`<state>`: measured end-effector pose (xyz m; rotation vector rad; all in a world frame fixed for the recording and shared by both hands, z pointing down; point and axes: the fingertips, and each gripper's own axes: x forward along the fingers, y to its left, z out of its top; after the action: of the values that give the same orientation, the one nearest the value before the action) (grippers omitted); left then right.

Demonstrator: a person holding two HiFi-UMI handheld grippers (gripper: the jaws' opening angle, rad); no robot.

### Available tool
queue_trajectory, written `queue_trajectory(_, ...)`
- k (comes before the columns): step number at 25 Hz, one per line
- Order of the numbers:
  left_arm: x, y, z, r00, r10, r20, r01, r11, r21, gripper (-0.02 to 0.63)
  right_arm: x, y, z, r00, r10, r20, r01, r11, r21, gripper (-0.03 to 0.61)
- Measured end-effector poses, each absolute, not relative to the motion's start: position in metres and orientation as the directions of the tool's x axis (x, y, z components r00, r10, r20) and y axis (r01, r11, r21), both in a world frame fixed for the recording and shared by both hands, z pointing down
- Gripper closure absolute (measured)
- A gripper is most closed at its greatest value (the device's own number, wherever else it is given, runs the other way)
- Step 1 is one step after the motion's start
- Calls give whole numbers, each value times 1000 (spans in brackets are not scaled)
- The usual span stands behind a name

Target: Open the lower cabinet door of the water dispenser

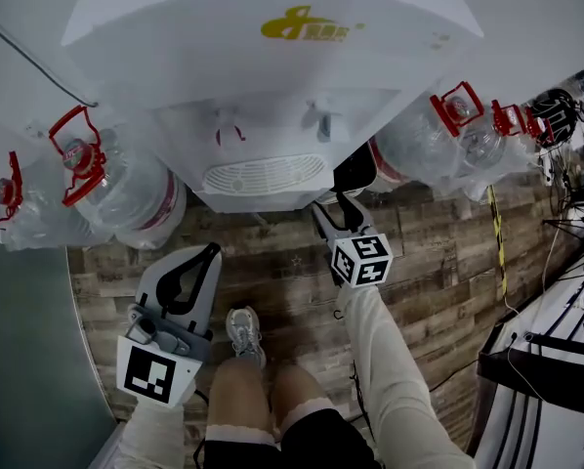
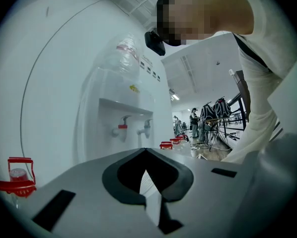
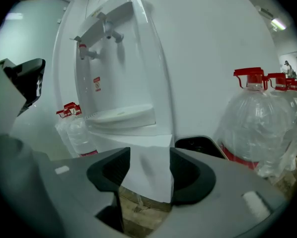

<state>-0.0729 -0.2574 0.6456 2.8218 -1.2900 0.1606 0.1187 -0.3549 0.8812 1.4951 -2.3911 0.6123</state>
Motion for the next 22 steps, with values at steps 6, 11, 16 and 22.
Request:
queue_trajectory(6,-81,-266,673,640,-761,108,-764,-645,-8,612,115,-382,904,-442,-794,418,-897,397,-194,282)
queue_trajectory(11,-85,-271,684,638,-761,114,-765,-643,-13,612,109,-395,907,-500,-772,392,-866,453,-212,276)
queue_trajectory(16,-86,-276,689,644,-757,113,-760,-649,-13,612,104,-407,907,-542,-744,390,-839,503,-208,265)
queue_trajectory(22,-88,-277,690,648,-753,114,-757,-653,-9,612,102,-417,906,-543,-737,401,-838,505,-207,259)
